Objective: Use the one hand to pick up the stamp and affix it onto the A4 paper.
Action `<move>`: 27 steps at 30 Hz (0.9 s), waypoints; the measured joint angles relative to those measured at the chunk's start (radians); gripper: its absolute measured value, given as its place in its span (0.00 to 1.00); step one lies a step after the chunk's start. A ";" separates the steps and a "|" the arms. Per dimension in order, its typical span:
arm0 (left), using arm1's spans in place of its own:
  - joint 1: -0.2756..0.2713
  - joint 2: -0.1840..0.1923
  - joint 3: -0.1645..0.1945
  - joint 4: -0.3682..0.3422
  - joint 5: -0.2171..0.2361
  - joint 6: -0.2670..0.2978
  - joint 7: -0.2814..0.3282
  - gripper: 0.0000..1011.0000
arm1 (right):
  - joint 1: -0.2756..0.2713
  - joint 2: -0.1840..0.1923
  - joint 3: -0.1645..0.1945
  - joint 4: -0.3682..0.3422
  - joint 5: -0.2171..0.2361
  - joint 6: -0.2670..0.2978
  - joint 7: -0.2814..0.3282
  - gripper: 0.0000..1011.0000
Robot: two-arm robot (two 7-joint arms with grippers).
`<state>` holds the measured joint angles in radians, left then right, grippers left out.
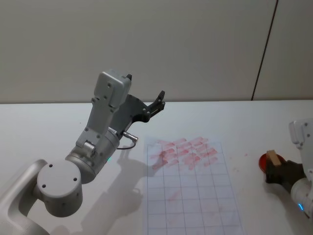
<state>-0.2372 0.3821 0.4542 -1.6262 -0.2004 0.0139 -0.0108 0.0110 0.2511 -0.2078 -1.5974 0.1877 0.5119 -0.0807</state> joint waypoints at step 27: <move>0.000 0.000 0.000 0.000 0.000 0.000 0.000 0.99 | -0.010 -0.001 0.021 -0.073 -0.004 -0.049 0.007 0.22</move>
<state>-0.2372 0.3821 0.4542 -1.6262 -0.2004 0.0139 -0.0109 0.0010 0.2497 -0.1872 -1.6702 0.1835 0.4633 -0.0733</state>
